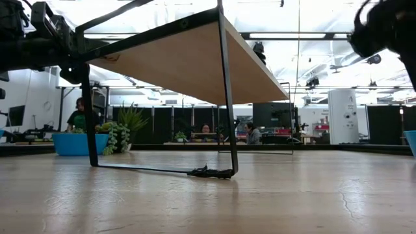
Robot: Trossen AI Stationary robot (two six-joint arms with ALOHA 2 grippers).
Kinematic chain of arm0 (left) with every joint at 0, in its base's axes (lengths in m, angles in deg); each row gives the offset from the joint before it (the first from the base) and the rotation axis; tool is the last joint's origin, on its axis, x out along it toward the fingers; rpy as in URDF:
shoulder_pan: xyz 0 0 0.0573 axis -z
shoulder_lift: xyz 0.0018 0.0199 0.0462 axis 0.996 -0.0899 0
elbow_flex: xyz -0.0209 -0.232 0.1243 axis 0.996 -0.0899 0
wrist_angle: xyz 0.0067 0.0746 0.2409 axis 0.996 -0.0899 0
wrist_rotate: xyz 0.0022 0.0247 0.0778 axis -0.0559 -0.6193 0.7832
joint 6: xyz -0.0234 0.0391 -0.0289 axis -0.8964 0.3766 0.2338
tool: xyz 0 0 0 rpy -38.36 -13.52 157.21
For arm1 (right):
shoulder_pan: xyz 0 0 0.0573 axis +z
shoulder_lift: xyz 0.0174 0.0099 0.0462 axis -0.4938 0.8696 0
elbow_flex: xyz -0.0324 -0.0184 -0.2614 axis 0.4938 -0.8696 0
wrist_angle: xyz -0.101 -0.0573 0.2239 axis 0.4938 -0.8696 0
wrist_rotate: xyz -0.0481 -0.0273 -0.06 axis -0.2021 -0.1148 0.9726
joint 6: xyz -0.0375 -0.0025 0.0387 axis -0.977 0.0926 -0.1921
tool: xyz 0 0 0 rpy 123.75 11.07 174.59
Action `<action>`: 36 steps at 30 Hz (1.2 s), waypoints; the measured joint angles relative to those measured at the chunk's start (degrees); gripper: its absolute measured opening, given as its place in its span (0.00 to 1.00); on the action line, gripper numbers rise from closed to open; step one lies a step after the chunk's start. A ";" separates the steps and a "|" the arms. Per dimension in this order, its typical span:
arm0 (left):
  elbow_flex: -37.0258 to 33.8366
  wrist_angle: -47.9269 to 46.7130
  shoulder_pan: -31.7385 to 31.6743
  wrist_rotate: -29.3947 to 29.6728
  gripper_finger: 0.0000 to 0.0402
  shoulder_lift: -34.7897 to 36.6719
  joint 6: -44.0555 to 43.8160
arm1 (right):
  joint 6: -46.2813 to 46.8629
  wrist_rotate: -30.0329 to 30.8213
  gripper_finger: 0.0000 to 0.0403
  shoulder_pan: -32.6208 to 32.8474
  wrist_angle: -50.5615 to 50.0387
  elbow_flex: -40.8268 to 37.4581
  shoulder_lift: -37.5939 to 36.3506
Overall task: Pick & Place Mini bowls
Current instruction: Put the bottom right blue bowl on the shelf
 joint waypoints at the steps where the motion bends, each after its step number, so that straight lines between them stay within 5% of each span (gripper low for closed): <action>1: 0.00 0.00 -0.01 0.00 0.00 0.00 0.00 | 0.89 -0.19 0.23 -0.03 0.35 -0.93 -0.31; 29: 0.00 -0.03 0.00 0.00 0.00 0.01 0.00 | 7.40 -5.36 0.30 -0.07 10.99 -13.09 0.20; 36: 0.00 -0.04 -0.01 0.00 0.00 0.01 0.00 | 6.84 -5.40 0.17 -0.09 11.38 -13.24 0.20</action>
